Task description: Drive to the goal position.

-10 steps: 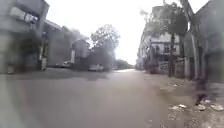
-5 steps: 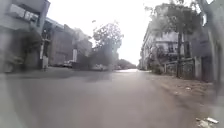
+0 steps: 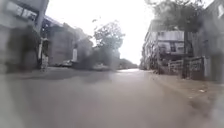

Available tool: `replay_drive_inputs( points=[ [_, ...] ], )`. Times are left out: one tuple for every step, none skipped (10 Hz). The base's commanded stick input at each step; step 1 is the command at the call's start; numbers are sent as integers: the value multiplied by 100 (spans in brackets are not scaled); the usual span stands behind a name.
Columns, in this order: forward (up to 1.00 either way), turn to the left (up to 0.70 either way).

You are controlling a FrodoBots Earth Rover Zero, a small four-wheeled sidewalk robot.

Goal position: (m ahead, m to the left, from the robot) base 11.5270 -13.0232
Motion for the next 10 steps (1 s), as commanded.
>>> replay_drive_inputs(
  points=[
    [100,-34],
    [100,-34],
    [100,-16],
    [100,6],
    [100,6],
    [100,6],
    [100,6],
    [100,6],
    [100,6],
    [100,6]
  ],
)
